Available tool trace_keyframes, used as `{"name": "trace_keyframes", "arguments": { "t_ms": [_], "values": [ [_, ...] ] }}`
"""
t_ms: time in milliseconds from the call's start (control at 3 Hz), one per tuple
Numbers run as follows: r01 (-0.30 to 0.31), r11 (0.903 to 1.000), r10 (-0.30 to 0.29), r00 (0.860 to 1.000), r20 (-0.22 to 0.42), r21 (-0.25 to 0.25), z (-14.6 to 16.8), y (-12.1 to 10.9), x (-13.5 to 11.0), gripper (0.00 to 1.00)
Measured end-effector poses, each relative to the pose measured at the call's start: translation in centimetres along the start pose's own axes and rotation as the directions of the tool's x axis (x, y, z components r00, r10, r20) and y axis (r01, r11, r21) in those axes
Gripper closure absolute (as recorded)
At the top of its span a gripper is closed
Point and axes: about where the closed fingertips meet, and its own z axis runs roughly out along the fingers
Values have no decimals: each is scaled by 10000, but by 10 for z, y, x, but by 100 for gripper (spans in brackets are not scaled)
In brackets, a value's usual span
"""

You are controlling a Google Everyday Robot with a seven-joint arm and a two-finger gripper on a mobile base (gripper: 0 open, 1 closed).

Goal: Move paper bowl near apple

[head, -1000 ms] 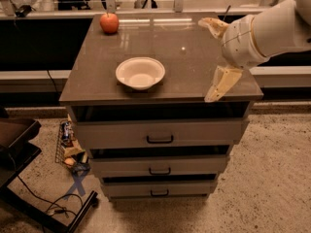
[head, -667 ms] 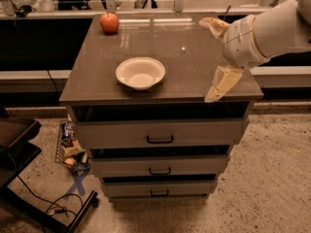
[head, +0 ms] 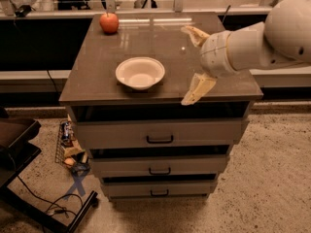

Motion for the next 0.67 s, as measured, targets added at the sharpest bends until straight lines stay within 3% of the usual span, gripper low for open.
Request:
{"name": "trace_keyframes", "arguments": {
  "t_ms": [667],
  "values": [
    [240, 9951, -347, 9931, 1120, 958, 50, -20, -6, 0]
  ]
}}
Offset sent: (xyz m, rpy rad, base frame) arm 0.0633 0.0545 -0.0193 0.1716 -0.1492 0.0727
